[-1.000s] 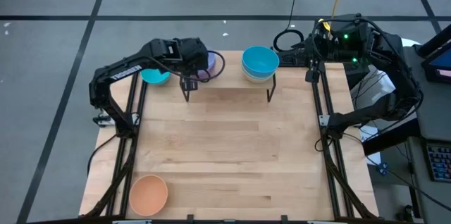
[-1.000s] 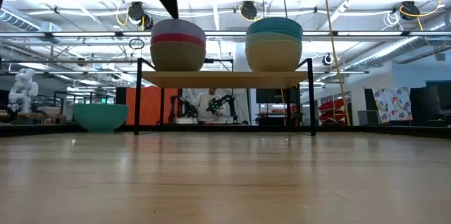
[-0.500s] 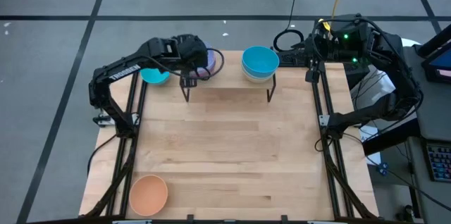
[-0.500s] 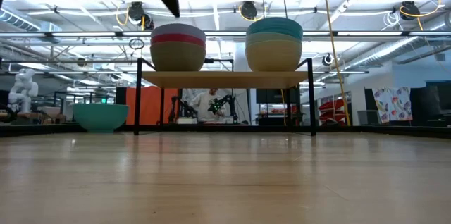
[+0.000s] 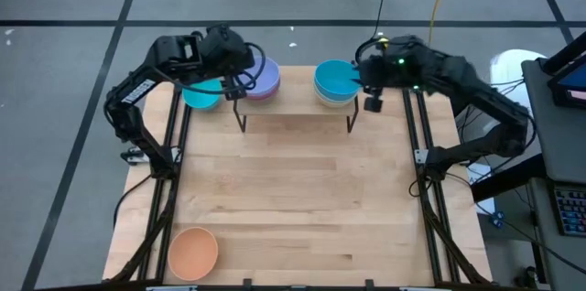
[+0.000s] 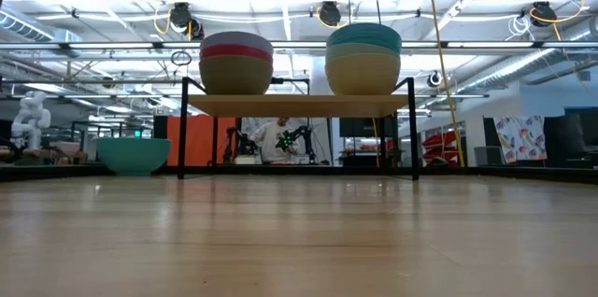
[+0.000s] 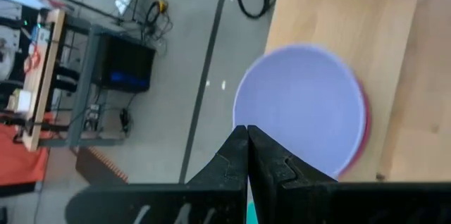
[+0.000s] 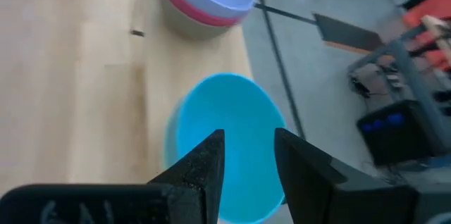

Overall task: Place and stack bowls onto a shelf
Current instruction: Adjust the blue bowl on the shelf

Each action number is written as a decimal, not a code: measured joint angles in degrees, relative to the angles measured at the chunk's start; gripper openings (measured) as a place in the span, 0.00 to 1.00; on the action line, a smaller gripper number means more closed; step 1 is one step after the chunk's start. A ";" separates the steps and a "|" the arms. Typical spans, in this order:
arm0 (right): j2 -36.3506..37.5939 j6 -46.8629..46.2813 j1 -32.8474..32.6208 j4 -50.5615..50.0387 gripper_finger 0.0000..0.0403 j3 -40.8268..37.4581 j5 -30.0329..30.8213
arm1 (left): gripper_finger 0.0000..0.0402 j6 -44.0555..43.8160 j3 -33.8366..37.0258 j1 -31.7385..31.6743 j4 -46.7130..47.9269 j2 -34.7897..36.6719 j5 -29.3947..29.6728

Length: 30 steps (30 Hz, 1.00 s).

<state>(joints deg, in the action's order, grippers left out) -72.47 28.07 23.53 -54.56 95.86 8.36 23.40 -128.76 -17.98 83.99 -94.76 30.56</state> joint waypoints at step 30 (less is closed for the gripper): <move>0.04 -4.41 0.13 18.03 0.25 -19.96 2.12 | 0.00 -2.39 -0.03 -0.09 6.05 -0.04 1.08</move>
<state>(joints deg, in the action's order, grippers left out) -72.42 23.66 23.66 -36.52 75.90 10.48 21.01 -128.79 -18.06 90.04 -94.80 31.64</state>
